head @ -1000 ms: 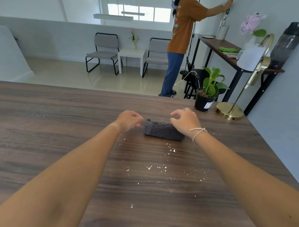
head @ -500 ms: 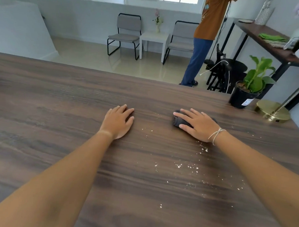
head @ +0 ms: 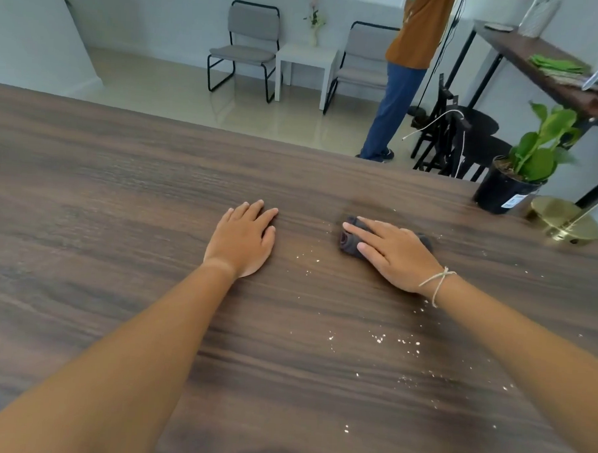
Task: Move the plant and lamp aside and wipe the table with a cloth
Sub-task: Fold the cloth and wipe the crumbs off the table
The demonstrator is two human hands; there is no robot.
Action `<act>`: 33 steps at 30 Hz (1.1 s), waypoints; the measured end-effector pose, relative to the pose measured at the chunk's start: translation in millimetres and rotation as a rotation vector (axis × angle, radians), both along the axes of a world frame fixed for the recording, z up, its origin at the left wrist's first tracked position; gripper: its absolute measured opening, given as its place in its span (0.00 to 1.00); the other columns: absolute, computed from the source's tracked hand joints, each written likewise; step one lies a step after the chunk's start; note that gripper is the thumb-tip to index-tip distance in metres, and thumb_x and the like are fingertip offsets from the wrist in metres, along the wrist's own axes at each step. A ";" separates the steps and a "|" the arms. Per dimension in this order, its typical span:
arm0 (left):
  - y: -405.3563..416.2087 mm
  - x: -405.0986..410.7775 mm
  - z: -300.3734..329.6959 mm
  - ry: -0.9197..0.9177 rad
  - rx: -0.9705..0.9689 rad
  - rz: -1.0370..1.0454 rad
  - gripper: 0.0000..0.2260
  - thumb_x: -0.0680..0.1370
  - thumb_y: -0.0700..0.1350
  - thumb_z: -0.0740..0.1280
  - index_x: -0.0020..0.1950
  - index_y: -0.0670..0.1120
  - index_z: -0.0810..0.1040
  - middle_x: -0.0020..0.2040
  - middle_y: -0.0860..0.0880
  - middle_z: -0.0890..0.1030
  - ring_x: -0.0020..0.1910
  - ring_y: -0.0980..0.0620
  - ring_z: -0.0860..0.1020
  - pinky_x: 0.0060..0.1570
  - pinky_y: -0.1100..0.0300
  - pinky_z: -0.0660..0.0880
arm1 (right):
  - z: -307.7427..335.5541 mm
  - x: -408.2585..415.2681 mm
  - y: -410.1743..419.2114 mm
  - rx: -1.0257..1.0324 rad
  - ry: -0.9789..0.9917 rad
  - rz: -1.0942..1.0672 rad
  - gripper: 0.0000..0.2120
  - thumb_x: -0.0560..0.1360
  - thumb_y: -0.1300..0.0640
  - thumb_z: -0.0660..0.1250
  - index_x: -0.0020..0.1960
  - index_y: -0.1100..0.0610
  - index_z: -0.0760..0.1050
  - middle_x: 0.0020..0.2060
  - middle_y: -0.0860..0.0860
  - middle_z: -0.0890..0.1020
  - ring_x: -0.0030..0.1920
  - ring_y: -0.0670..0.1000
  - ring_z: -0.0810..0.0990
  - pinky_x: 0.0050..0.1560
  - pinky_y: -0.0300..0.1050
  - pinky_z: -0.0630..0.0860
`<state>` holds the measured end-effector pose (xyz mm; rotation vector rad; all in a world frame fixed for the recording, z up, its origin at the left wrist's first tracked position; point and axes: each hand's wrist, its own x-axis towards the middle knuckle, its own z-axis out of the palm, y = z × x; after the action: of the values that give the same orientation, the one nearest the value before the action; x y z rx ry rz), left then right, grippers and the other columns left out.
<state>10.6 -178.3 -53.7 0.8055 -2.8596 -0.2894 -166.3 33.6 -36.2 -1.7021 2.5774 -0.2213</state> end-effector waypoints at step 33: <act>5.5 25.8 3.9 -0.045 0.022 -0.081 0.21 0.81 0.47 0.48 0.75 0.48 0.56 0.78 0.48 0.55 0.77 0.46 0.53 0.75 0.53 0.49 | 6.6 3.1 -1.8 0.138 -0.052 -0.445 0.23 0.81 0.49 0.44 0.75 0.41 0.47 0.77 0.49 0.53 0.76 0.57 0.51 0.73 0.54 0.53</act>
<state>36.4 -172.9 -49.8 0.7106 -2.9411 -0.3172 -163.2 31.8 -29.6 -1.0491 2.8205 -0.0958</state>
